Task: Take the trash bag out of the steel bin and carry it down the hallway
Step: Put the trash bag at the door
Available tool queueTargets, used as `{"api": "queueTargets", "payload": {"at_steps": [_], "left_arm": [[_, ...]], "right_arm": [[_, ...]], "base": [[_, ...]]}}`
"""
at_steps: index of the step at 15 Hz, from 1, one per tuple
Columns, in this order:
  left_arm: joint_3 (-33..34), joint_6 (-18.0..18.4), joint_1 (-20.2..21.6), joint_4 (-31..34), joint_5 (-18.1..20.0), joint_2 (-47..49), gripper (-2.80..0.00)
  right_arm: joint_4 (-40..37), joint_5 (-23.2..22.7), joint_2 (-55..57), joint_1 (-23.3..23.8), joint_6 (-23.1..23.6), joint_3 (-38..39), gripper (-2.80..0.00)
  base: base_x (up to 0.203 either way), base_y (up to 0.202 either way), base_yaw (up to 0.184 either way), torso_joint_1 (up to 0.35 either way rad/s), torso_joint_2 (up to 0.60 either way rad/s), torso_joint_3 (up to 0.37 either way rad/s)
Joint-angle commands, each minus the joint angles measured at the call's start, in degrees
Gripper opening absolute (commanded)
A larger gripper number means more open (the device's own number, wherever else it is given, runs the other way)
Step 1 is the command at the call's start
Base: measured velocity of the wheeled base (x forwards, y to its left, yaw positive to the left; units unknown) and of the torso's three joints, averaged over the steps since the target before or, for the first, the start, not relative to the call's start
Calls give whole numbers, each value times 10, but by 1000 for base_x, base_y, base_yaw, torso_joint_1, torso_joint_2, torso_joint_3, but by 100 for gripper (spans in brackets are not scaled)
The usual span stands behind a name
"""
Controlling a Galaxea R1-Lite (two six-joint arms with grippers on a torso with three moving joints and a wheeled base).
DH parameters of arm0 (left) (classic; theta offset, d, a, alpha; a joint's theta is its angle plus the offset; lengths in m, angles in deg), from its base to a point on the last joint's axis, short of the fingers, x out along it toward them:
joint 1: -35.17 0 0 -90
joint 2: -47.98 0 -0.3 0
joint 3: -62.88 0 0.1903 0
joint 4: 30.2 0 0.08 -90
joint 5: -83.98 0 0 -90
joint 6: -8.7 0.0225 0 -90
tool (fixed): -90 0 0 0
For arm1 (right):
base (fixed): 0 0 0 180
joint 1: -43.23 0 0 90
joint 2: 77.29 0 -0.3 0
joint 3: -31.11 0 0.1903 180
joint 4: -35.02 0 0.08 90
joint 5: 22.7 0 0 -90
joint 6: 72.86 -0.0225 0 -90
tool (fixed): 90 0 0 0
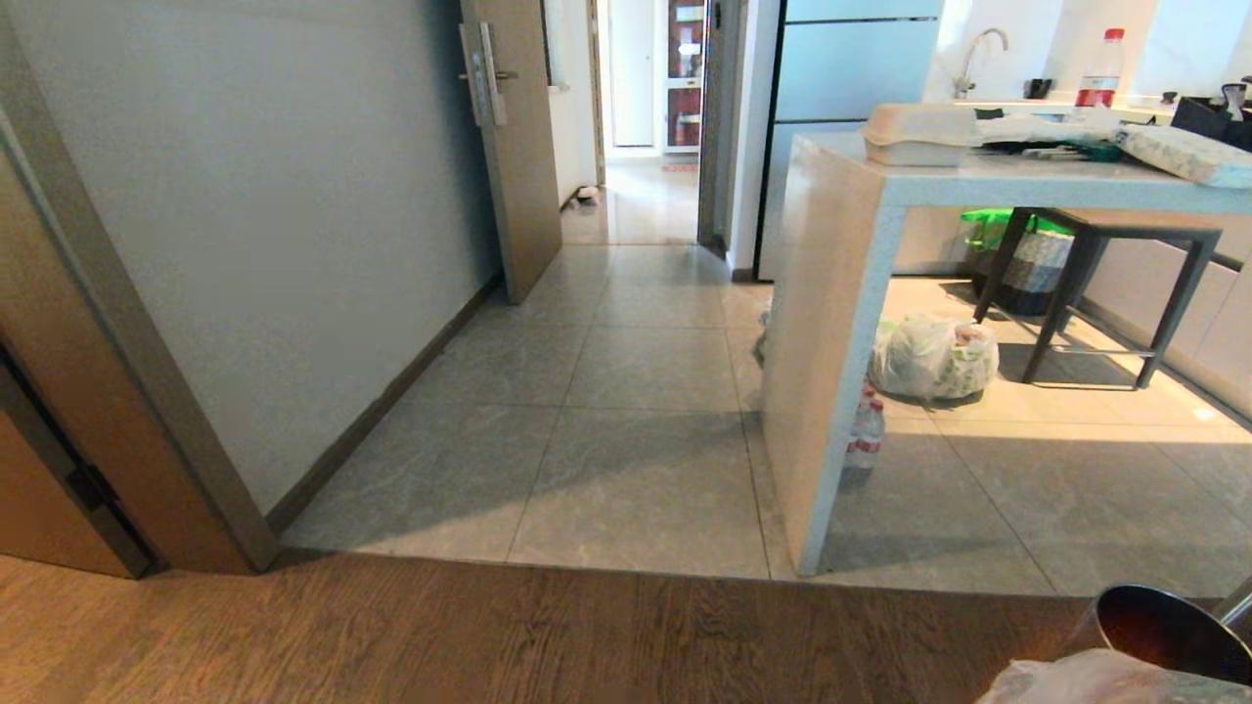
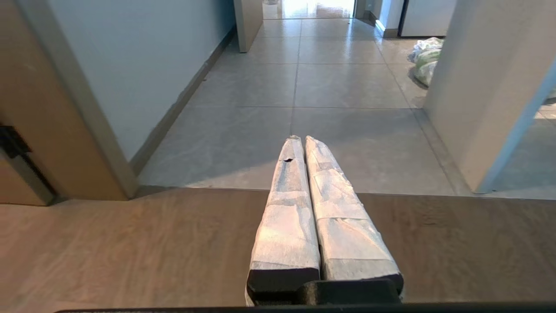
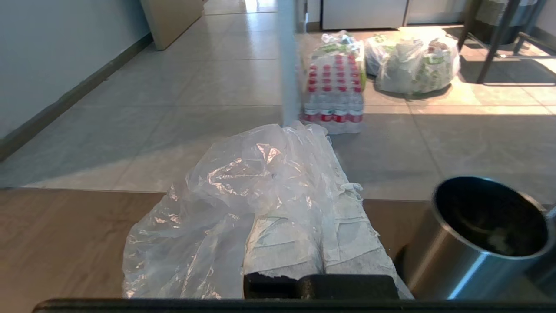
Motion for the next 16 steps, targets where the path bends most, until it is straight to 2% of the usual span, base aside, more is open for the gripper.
{"api": "queueTargets", "payload": {"at_steps": [1, 8, 16], "left_arm": [[1, 0, 0, 0, 0, 0, -280], [1, 1, 0, 0, 0, 0, -280], [1, 3, 0, -1, 0, 0, -280]], "right_arm": [[0, 0, 1, 0, 0, 1, -280], [1, 0, 1, 0, -3, 1, -280], [1, 0, 1, 0, -1, 1, -280]], "base": [[0, 197, -4, 0, 0, 2], [0, 173, -1, 2, 4, 3], [0, 0, 0, 0, 0, 0]]}}
